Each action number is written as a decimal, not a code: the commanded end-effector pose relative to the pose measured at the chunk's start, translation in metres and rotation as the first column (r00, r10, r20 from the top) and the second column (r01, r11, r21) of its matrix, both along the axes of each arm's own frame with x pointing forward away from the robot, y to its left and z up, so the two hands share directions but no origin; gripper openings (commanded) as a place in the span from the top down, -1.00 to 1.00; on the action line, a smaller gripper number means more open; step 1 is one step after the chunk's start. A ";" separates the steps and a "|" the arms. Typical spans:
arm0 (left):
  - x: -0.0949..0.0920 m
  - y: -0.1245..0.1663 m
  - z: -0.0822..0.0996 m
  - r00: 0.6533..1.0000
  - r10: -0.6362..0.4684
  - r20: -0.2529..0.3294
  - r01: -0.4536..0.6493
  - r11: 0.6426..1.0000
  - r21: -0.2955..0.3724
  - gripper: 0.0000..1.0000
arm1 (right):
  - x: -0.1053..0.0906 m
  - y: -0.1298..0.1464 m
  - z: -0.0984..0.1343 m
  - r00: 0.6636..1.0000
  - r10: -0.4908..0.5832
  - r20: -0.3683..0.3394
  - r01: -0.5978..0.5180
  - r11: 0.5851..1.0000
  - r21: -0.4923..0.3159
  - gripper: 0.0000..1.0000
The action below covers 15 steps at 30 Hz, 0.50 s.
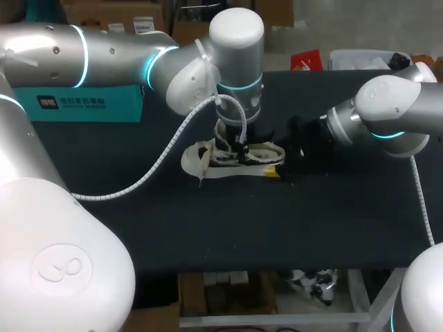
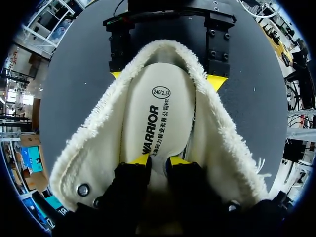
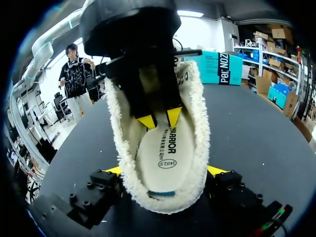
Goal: Open the shoe tongue, take the insole out of the shoe, put the insole back into the shoe, and pack the shoe into the shoebox
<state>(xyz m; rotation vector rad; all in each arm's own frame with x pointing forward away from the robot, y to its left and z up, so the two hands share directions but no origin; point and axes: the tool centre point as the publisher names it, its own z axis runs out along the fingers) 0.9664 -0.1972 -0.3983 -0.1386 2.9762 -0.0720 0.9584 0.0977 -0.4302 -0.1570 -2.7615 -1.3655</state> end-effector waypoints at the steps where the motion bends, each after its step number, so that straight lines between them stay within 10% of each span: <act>1: 0.048 -0.012 -0.102 1.000 0.010 0.028 -0.010 1.000 0.003 0.62 | -0.006 0.004 -0.005 1.000 0.008 -0.002 -0.008 1.000 0.004 1.00; 3: 0.053 -0.012 -0.101 0.999 0.012 0.030 -0.012 1.000 0.001 1.00 | -0.006 0.004 -0.005 1.000 0.008 -0.002 -0.008 1.000 0.004 1.00; 15: 0.052 -0.003 -0.050 0.999 -0.016 -0.045 0.012 0.997 -0.071 1.00 | -0.006 0.004 -0.005 1.000 0.008 -0.002 -0.008 1.000 0.004 1.00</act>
